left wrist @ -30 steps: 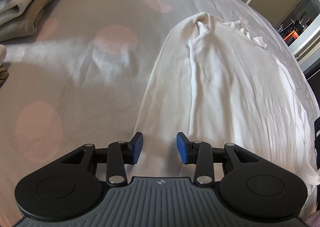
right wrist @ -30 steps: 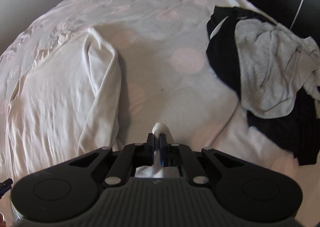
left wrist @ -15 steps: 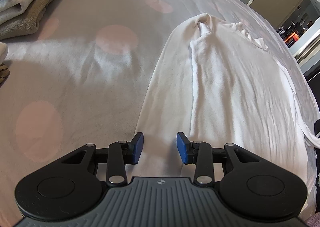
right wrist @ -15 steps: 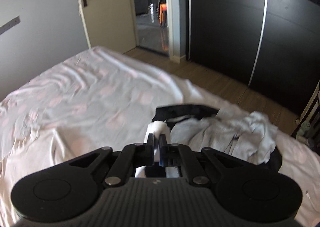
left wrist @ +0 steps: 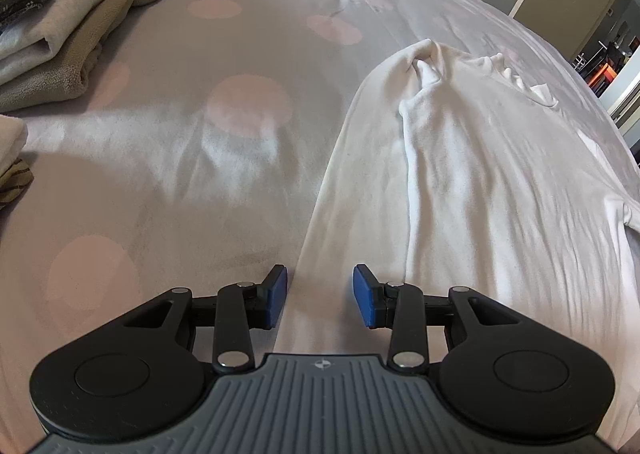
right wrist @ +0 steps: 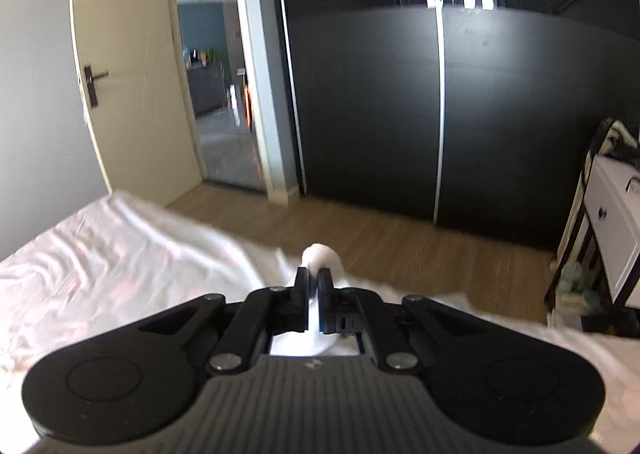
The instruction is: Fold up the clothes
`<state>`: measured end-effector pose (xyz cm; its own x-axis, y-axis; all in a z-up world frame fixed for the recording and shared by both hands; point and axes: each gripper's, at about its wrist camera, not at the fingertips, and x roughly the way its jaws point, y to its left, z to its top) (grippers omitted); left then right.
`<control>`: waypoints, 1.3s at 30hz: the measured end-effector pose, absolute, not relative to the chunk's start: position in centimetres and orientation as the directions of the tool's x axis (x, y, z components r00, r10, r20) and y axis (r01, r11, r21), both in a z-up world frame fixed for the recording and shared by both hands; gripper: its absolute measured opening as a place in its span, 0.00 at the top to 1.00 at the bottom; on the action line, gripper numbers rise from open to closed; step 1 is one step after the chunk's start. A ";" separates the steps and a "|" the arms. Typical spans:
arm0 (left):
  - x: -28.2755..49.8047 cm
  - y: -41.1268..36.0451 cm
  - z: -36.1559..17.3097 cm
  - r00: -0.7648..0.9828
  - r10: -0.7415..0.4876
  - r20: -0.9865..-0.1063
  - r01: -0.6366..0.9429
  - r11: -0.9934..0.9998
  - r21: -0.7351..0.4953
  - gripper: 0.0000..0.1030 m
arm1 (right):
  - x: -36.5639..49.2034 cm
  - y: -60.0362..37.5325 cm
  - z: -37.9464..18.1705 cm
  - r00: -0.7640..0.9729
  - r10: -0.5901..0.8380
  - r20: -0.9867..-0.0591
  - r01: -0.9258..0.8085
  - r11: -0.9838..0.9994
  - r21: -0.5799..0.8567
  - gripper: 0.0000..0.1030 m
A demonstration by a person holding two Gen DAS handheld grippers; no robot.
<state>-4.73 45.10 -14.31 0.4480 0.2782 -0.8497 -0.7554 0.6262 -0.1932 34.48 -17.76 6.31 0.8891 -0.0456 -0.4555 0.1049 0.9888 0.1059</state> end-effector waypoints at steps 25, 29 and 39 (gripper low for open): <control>-3.4 43.9 -14.4 0.392 0.334 -0.857 -0.742 0.666 -0.080 0.67 | 33.3 -28.0 -8.5 0.706 0.003 -0.708 0.205 0.956 0.209 0.66; -3.2 43.7 -14.4 0.379 0.346 -0.858 -0.738 0.672 -0.055 0.66 | 35.8 -28.0 -8.0 0.722 0.047 -0.690 0.174 0.953 0.247 0.65; -2.3 43.0 -14.4 0.328 0.387 -0.862 -0.733 0.680 0.027 0.65 | 39.4 -25.0 -11.0 0.683 0.005 -0.731 0.148 0.978 0.144 0.94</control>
